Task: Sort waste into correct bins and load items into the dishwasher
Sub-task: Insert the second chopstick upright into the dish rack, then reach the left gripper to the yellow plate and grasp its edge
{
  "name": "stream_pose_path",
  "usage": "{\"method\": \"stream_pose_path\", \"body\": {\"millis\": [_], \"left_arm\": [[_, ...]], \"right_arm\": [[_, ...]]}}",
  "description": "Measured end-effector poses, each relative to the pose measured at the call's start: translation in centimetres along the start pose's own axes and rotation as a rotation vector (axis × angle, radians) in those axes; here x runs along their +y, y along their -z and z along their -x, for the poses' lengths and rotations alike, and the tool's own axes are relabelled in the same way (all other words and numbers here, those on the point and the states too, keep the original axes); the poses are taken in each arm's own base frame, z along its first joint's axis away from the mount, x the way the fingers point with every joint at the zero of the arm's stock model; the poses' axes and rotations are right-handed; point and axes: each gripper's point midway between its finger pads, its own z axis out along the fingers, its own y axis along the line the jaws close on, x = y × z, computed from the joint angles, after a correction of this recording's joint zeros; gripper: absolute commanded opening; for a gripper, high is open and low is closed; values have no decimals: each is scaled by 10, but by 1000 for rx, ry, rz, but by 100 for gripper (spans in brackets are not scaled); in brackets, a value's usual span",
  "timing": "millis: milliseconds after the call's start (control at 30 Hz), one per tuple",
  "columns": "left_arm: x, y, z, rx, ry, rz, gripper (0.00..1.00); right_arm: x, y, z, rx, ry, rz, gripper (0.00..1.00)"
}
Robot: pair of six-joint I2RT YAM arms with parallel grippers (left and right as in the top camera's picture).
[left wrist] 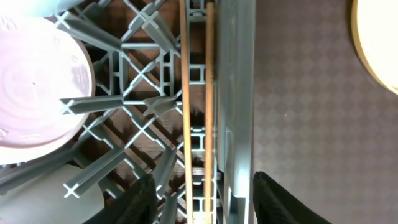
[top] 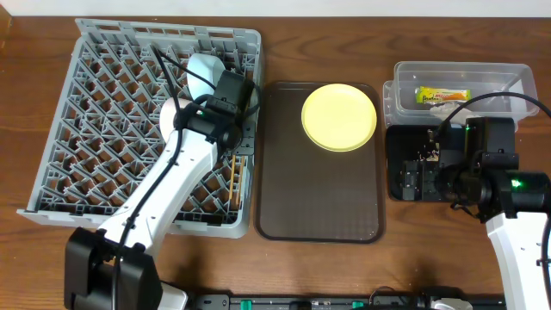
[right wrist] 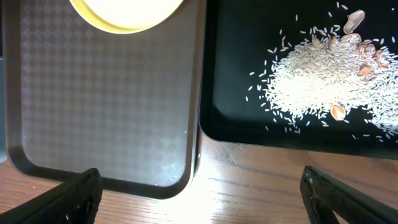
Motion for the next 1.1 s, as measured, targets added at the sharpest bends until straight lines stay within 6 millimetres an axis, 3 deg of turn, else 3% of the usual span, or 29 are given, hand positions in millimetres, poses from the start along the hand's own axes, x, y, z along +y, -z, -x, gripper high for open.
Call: {"method": "stream_pose_path", "body": {"millis": [133,267,400,667,900,1100], "left_arm": [[-13,20,19,-112,-27,-51,64],[-56,52,41,-276,-172,-172,76],[-100,58,40,-336,-347,-246,83],[-174,14,24,-340,-615,-313,86],[-208,-29,16,-320,-712,-355,87],[-224,-62,15,-328,-727,-368,87]], "right_arm": [[0,0,0,0,0,0,99],[0,0,1,-2,0,0,99],[0,0,1,-3,1,0,99],[0,0,1,-3,0,0,99],[0,0,1,-3,0,0,99],[0,0,-3,10,-2,0,99]]}}
